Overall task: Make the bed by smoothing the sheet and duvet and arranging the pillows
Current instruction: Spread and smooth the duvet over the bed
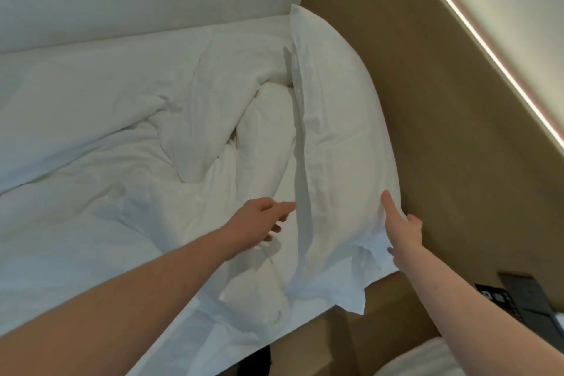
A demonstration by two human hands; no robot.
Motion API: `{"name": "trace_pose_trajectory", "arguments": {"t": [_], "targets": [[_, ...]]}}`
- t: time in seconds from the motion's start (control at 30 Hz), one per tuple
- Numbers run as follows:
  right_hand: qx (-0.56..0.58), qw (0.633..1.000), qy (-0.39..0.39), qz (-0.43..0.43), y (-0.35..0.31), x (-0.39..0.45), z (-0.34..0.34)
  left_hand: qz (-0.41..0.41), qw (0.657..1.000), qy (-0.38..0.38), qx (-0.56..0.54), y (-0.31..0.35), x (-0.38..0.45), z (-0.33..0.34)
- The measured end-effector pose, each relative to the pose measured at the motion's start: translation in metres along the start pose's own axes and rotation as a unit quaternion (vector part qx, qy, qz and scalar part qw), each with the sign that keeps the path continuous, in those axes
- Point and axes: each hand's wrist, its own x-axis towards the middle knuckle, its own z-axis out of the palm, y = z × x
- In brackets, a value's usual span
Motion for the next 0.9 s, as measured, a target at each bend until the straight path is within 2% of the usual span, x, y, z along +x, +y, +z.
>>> {"name": "trace_pose_trajectory", "arguments": {"t": [0.03, 0.1, 0.2, 0.3, 0.37, 0.43, 0.47, 0.53, 0.6, 0.63, 0.77, 0.83, 0.9], "targets": [[0.002, 0.999, -0.013, 0.03, 0.0, 0.014, 0.0, -0.035, 0.997, -0.032, -0.055, 0.013, 0.003, 0.013], [-0.02, 0.996, -0.075, 0.034, -0.005, 0.032, 0.002, -0.086, 0.988, -0.081, -0.1, 0.033, 0.015, 0.036], [-0.046, 0.99, -0.133, 0.008, -0.005, 0.049, 0.016, -0.124, 0.986, -0.087, -0.064, 0.037, 0.036, 0.061], [-0.051, 0.991, -0.122, -0.02, 0.011, 0.051, 0.04, -0.173, 0.983, 0.031, -0.062, 0.009, 0.058, 0.069], [-0.066, 0.986, -0.144, -0.056, 0.026, 0.049, 0.049, -0.184, 0.973, 0.11, -0.085, -0.011, 0.067, 0.061], [-0.077, 0.981, -0.15, -0.093, 0.038, 0.057, 0.043, -0.179, 0.97, 0.15, -0.06, -0.03, 0.073, 0.05], [-0.074, 0.983, -0.129, -0.11, 0.039, 0.064, 0.035, -0.171, 0.971, 0.161, -0.033, -0.038, 0.075, 0.044], [-0.053, 0.99, -0.042, -0.12, 0.04, 0.089, 0.015, -0.169, 0.97, 0.175, 0.014, -0.049, 0.081, 0.039], [-0.055, 0.996, 0.027, -0.071, 0.045, 0.12, -0.003, -0.17, 0.969, 0.173, 0.042, -0.055, 0.093, 0.04], [-0.055, 0.998, 0.016, -0.025, 0.051, 0.131, -0.007, -0.171, 0.969, 0.168, 0.054, -0.057, 0.099, 0.041], [-0.02, 0.976, -0.166, 0.139, 0.093, 0.151, 0.013, -0.158, 0.978, 0.126, 0.047, -0.064, 0.124, 0.039], [0.037, 0.965, -0.201, 0.167, 0.113, 0.146, 0.037, -0.16, 0.978, 0.126, 0.034, -0.071, 0.131, 0.041], [0.07, 0.962, -0.201, 0.173, 0.122, 0.142, 0.056, -0.172, 0.974, 0.143, 0.032, -0.078, 0.138, 0.044]]}}
